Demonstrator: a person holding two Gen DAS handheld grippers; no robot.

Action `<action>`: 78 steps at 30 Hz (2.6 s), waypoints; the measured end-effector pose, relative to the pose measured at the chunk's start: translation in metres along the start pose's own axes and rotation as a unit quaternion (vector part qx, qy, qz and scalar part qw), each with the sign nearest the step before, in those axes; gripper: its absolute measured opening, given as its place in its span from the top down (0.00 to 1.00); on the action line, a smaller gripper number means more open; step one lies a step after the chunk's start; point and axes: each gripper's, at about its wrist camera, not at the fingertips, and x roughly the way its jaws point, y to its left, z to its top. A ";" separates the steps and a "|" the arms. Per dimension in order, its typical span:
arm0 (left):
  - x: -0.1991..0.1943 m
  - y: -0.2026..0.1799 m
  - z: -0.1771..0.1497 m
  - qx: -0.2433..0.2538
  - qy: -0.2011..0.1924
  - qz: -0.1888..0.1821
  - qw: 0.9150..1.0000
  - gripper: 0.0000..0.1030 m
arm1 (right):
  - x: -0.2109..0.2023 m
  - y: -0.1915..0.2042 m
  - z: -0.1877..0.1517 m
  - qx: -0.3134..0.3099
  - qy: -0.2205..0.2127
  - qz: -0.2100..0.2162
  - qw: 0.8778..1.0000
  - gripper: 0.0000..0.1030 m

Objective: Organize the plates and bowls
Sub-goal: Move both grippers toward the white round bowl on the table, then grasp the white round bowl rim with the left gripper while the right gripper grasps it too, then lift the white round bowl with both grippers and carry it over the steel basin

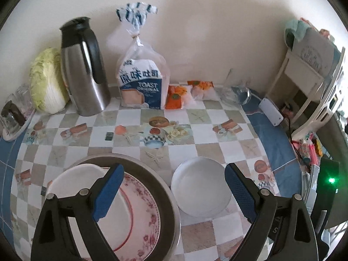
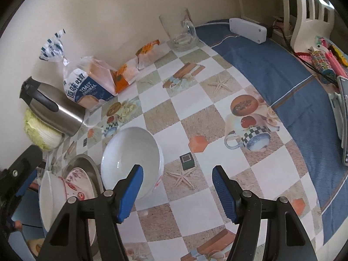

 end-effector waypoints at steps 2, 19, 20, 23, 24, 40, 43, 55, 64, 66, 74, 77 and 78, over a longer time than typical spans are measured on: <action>0.008 -0.001 0.000 0.002 0.005 0.004 1.000 0.09 | 0.006 0.000 0.000 -0.002 0.005 0.001 1.000 0.32; 0.052 -0.008 0.003 0.001 0.043 0.012 0.999 0.14 | 0.037 0.005 0.003 -0.005 0.023 0.015 1.000 0.62; 0.054 -0.009 0.002 0.002 0.045 0.012 0.999 0.15 | 0.039 0.005 0.003 -0.006 0.025 0.016 1.000 0.63; 0.059 -0.011 0.001 0.008 0.051 0.012 0.999 0.22 | 0.041 0.007 0.004 -0.011 0.027 0.020 0.999 0.69; 0.060 -0.012 0.000 0.009 0.053 0.012 0.998 0.25 | 0.042 0.008 0.004 -0.013 0.027 0.020 0.999 0.71; 0.068 -0.023 -0.003 0.028 0.065 0.008 0.997 0.37 | 0.053 0.009 0.002 -0.020 0.028 0.029 0.999 0.92; 0.071 -0.025 -0.005 0.028 0.072 0.007 0.997 0.44 | 0.049 0.001 0.005 -0.012 0.024 0.027 0.999 0.92; 0.099 -0.028 -0.022 0.032 0.122 0.011 0.992 0.63 | 0.049 -0.008 0.007 0.003 0.023 0.033 0.999 0.92; 0.114 -0.027 -0.031 0.032 0.139 0.010 0.990 0.80 | 0.053 -0.008 0.006 0.003 0.030 0.032 0.999 0.92; 0.115 -0.028 -0.032 0.037 0.137 0.010 0.990 0.82 | 0.054 -0.008 0.006 0.003 0.032 0.033 0.999 0.92; 0.118 -0.032 -0.032 0.050 0.132 0.011 0.990 0.82 | 0.059 -0.007 0.004 0.001 0.039 0.029 0.999 0.92; 0.118 -0.033 -0.033 0.053 0.130 0.010 0.990 0.82 | 0.060 -0.007 0.004 0.001 0.040 0.028 0.999 0.92; 0.118 -0.033 -0.034 0.052 0.130 0.009 0.990 0.82 | 0.060 -0.007 0.004 0.001 0.040 0.029 0.999 0.92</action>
